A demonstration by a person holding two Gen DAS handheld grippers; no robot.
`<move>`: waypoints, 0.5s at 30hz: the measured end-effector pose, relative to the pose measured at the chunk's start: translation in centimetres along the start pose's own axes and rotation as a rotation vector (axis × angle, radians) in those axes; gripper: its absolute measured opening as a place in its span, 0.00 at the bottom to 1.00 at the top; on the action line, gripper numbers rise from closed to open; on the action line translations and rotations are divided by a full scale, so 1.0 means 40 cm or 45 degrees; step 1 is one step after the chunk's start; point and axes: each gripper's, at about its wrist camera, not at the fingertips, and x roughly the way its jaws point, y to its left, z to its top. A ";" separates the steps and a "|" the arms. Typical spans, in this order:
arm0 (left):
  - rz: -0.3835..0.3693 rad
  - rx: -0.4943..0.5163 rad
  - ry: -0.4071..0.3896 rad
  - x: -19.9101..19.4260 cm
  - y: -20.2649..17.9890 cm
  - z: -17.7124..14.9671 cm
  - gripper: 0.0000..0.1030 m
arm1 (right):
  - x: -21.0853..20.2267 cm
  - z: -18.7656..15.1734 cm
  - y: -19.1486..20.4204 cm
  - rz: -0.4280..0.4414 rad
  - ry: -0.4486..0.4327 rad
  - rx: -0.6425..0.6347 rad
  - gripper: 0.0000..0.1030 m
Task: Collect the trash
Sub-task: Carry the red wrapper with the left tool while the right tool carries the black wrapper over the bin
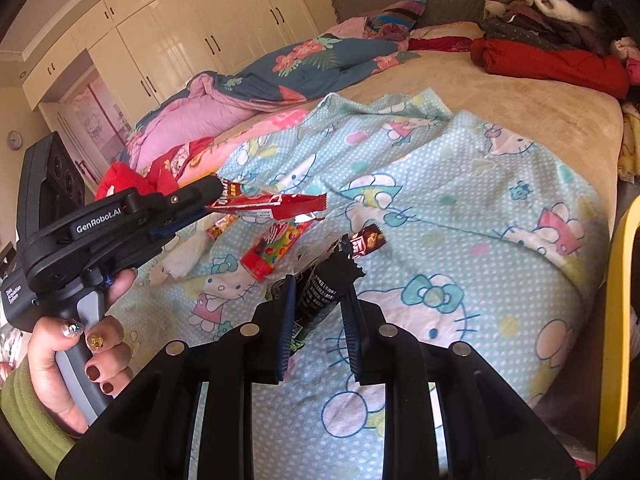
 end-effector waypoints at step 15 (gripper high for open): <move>-0.010 0.093 -0.032 -0.023 -0.095 0.009 0.11 | -0.120 0.050 -0.082 -0.055 -0.141 0.071 0.17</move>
